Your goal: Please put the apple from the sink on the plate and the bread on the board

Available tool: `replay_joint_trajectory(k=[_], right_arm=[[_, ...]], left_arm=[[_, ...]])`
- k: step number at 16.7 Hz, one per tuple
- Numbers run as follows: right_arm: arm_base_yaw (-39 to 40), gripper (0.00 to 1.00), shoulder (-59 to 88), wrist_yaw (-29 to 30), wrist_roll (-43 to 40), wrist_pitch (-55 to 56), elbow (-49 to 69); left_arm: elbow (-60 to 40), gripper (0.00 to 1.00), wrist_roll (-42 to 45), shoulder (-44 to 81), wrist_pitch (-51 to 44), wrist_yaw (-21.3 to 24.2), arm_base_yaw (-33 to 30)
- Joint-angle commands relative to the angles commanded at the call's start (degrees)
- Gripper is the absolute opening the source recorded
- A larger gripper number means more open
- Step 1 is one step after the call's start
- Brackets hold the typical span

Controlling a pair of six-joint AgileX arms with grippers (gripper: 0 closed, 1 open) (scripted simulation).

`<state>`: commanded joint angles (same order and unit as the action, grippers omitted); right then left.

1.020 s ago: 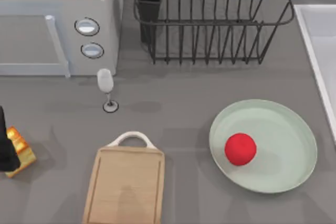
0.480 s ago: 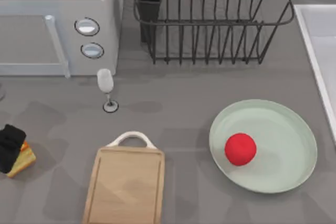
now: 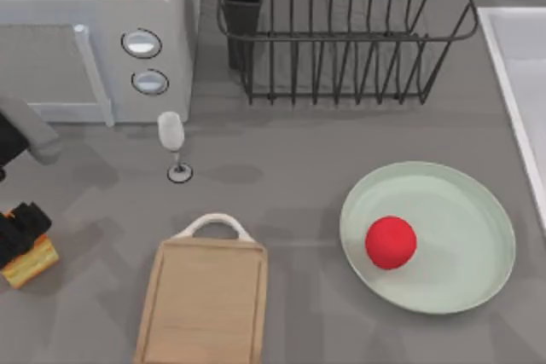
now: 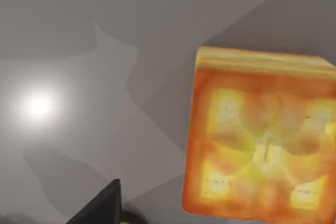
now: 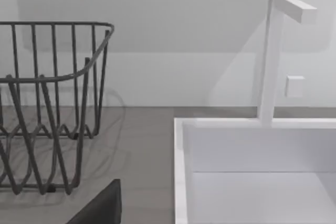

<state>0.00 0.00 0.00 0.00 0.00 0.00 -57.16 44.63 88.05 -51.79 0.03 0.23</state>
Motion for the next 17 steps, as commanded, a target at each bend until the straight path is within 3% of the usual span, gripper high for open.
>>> replay_joint_trajectory(k=[4,10,17], right_arm=[[0.0,1.0,0.0,0.0,0.0,0.0,0.0],[0.0,1.0,0.0,0.0,0.0,0.0,0.0],[0.0,1.0,0.0,0.0,0.0,0.0,0.0]], left_arm=[[-4.75,1.0,4.02,7.19,-4.51,0.0,0.02],[-4.62,1.0,4.15,7.44,-4.37,0.0,-0.02],[2.65,1.0,4.37,13.76,9.73,0.02,0.1]])
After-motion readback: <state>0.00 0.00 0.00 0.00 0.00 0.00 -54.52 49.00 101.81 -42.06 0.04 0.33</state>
